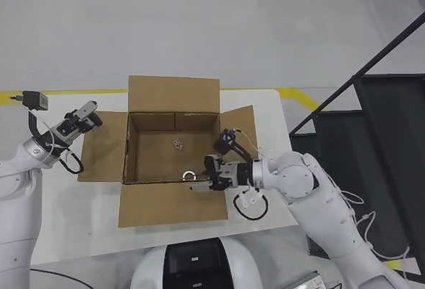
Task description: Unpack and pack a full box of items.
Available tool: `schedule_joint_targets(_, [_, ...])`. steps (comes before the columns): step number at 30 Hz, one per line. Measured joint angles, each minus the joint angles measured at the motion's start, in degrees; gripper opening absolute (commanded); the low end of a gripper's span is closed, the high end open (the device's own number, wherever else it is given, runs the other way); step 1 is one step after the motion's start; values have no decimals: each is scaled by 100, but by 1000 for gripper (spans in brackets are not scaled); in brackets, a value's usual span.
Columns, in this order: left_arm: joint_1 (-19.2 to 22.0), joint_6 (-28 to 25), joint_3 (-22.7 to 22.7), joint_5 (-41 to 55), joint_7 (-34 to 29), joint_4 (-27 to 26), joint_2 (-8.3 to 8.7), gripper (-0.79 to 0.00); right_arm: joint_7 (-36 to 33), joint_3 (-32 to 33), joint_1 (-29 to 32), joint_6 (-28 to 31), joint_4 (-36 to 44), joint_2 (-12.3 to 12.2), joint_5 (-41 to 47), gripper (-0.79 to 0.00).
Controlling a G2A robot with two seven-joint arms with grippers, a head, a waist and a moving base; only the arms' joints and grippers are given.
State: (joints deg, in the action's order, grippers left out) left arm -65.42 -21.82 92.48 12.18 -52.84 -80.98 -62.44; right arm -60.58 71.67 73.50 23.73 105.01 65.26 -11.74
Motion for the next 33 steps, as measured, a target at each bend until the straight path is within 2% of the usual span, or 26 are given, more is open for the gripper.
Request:
schedule_joint_targets(6, [0, 0, 0, 0, 0, 0, 0, 0, -1073, 930, 50, -319, 136, -179, 1513, 0])
schedule_joint_targets(10, [0, 0, 0, 0, 0, 0, 0, 0, -1360, 1096, -17, -445, 8, -223, 2072, 0])
schedule_joint_targets(27, [2, 18, 15, -20, 22, 6, 0, 0, -1334, 1104, 3, -464, -17, -222, 2087, 0])
schedule_joint_targets(30, [26, 59, 68, -495, 516, 24, 16, 0, -1123, 1213, 84, -400, -166, -235, 2336, 0])
schedule_joint_targets(33, [51, -129, 97, -1004, 778, 182, 50, 0, -1013, 1404, 9, -181, -481, -256, 2775, 0])
